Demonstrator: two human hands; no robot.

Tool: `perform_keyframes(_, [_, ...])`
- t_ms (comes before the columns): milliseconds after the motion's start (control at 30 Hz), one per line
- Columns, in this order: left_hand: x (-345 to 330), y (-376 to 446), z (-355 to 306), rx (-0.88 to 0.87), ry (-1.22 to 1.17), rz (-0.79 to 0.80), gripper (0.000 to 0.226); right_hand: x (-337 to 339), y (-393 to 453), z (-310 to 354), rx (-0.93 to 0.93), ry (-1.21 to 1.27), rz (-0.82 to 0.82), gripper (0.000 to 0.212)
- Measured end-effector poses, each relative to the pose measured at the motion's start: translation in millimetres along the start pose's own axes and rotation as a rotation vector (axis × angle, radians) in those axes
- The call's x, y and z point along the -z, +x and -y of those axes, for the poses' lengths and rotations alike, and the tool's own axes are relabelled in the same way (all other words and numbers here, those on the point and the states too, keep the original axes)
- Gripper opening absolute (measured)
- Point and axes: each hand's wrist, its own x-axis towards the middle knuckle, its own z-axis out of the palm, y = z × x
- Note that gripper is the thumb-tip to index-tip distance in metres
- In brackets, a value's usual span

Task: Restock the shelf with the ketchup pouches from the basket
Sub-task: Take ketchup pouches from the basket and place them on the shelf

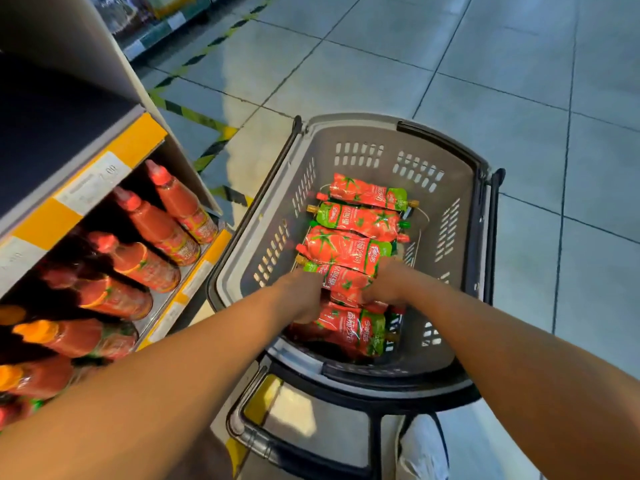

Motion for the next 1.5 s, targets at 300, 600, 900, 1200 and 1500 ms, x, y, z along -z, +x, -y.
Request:
perform_keyframes(300, [4.4,0.0,-3.9,0.016,-0.081,0.127,0.062,14.8,-12.3,3.2,-0.105,0.246,0.174,0.057])
perform_keyframes(600, [7.7,-4.0,-11.2,-0.082,-0.15,0.24,0.048,23.5,-25.0,1.6,-0.037,0.193,0.181,0.061])
perform_keyframes(900, [16.5,-17.0,-13.7,-0.139,-0.27,0.175,0.039,28.0,-32.6,18.0,-0.049,0.404,0.072,0.061])
perform_keyframes(1200, [91.0,-78.0,10.6,-0.175,-0.1,-0.033,0.033,67.9,-63.4,22.2,-0.062,0.705,0.112,0.036])
perform_keyframes(1500, [131.9,-189.9,106.2,-0.155,-0.719,-0.349,0.022,125.7,-144.4,60.1,0.249,1.341,-0.063,0.036])
